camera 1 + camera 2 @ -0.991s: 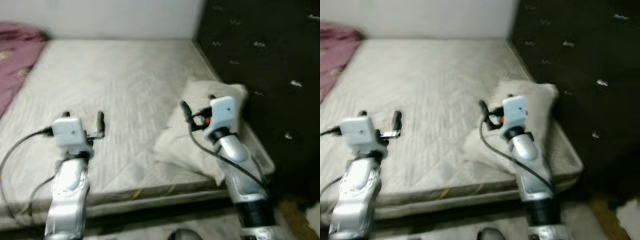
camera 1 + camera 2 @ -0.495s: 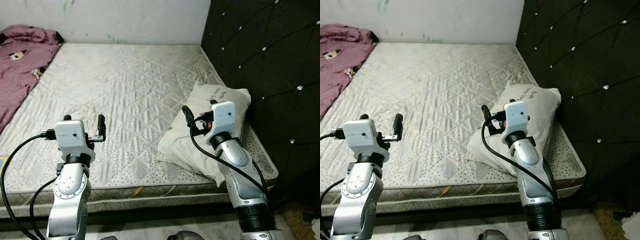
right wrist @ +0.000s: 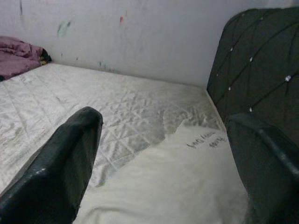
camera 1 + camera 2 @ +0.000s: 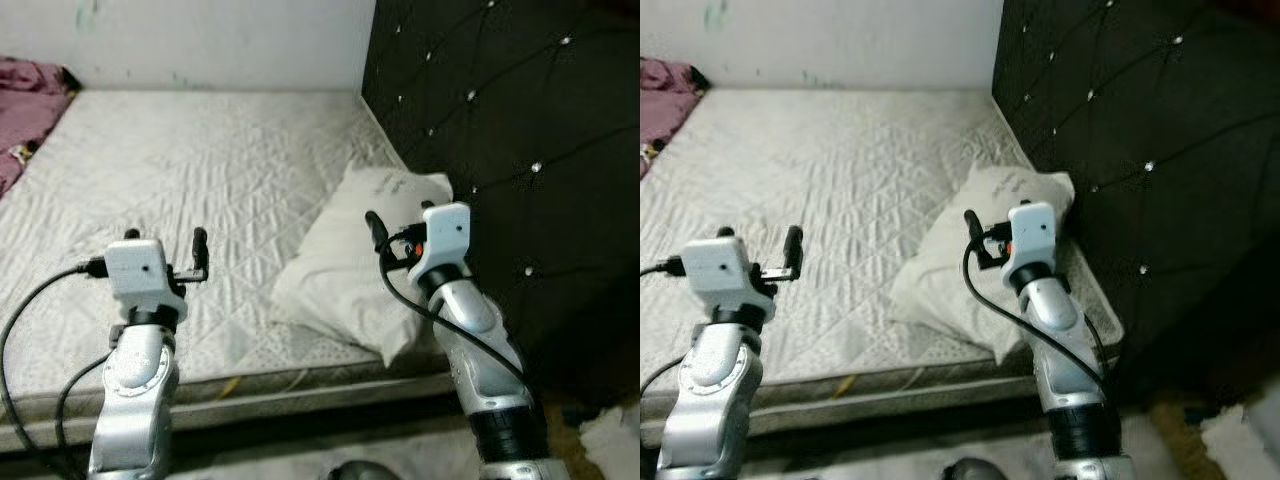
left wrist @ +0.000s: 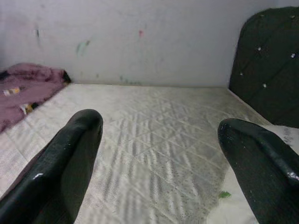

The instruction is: Clean up the room

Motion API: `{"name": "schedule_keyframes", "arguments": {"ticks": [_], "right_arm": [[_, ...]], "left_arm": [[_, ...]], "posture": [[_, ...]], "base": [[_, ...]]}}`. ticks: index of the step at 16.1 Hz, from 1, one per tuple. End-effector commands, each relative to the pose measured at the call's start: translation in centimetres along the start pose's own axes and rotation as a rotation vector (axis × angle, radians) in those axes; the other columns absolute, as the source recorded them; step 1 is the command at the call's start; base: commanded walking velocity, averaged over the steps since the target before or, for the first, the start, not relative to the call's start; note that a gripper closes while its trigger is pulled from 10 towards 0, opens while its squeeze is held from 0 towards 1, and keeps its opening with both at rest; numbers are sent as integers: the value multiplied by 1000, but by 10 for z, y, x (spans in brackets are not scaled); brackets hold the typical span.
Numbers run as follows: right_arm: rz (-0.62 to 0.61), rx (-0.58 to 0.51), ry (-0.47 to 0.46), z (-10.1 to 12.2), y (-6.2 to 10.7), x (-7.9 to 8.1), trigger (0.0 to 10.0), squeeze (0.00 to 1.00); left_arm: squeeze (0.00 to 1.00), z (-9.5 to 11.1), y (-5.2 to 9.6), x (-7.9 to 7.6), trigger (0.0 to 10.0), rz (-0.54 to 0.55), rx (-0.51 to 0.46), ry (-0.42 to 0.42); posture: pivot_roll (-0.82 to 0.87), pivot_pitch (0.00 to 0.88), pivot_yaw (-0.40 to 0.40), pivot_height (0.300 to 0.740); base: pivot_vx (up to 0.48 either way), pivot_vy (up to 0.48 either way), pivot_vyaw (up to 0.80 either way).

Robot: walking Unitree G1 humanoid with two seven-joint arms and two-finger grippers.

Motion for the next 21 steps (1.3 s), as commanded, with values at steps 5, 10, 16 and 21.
{"name": "schedule_keyframes", "arguments": {"ticks": [5, 10, 16, 21], "right_arm": [[1, -4, 0, 0, -3, 1, 10000, 0], [6, 1, -1, -2, -6, 3, 10000, 0], [1, 1, -4, -2, -6, 1, 10000, 0], [4, -3, 5, -1, -6, 1, 10000, 0]], "left_arm": [[0, 1, -2, 0, 10000, -4, -7, -9], [0, 4, -5, -2, 10000, -7, -30, 22], [0, 5, -5, -3, 10000, -14, -36, 20], [0, 6, -4, -5, 10000, -38, -54, 39]], "posture": [[-78, 0, -36, 740], [-79, 0, -37, 740], [-81, 0, -40, 740], [-82, 0, -43, 740]], "base": [[0, -280, 0], [0, 0, 0], [0, 0, -383], [0, 0, 0]]}}
Point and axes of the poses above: a point about 5 cm out from each wrist's last joint towards the gripper, its own y axis pointing back from the gripper into the wrist, its own z axis along the axis of the wrist's last joint, x = y × z, the point moved 3 cm from there along -y, pointing out of the wrist towards the gripper, and after that the axes turned 14 degrees about -y, right-handed, at the moved point
